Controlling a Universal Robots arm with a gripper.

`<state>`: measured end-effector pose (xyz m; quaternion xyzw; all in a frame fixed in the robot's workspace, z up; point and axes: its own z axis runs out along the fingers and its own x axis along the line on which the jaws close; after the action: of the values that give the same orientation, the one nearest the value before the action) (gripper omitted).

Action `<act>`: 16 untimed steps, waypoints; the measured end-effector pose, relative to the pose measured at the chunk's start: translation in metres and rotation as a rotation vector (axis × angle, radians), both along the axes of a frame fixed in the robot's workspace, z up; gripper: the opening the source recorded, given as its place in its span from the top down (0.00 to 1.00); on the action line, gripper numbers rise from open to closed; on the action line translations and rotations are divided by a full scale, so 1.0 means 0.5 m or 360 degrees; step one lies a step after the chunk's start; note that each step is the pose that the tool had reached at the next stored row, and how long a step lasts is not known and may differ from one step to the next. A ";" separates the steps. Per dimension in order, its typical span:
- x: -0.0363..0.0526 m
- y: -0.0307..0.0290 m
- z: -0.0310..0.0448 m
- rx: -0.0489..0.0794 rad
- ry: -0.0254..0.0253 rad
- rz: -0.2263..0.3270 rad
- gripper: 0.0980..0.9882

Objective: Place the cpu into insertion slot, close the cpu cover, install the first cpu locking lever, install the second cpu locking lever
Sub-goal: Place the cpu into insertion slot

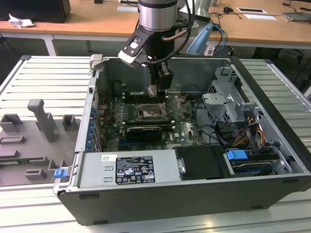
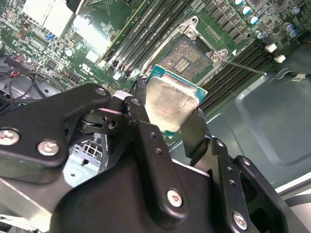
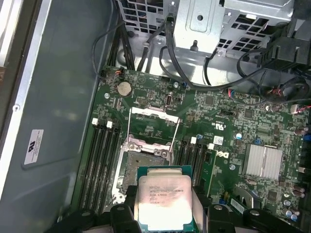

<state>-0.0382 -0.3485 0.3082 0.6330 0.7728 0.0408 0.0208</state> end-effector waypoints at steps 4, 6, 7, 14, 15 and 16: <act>0.000 0.000 -0.005 0.0000 0.00000 -0.0011 0.52; 0.000 0.000 -0.007 0.0000 0.00001 -0.0015 0.52; 0.000 0.000 -0.008 0.0000 0.00001 -0.0017 0.52; 0.000 0.000 -0.013 0.0000 0.00001 -0.0031 0.52; 0.000 0.000 -0.014 0.0000 0.00000 -0.0032 0.52; 0.000 0.000 -0.015 0.0000 0.00001 -0.0035 0.52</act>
<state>-0.0382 -0.3485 0.3007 0.6414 0.7658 0.0405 0.0212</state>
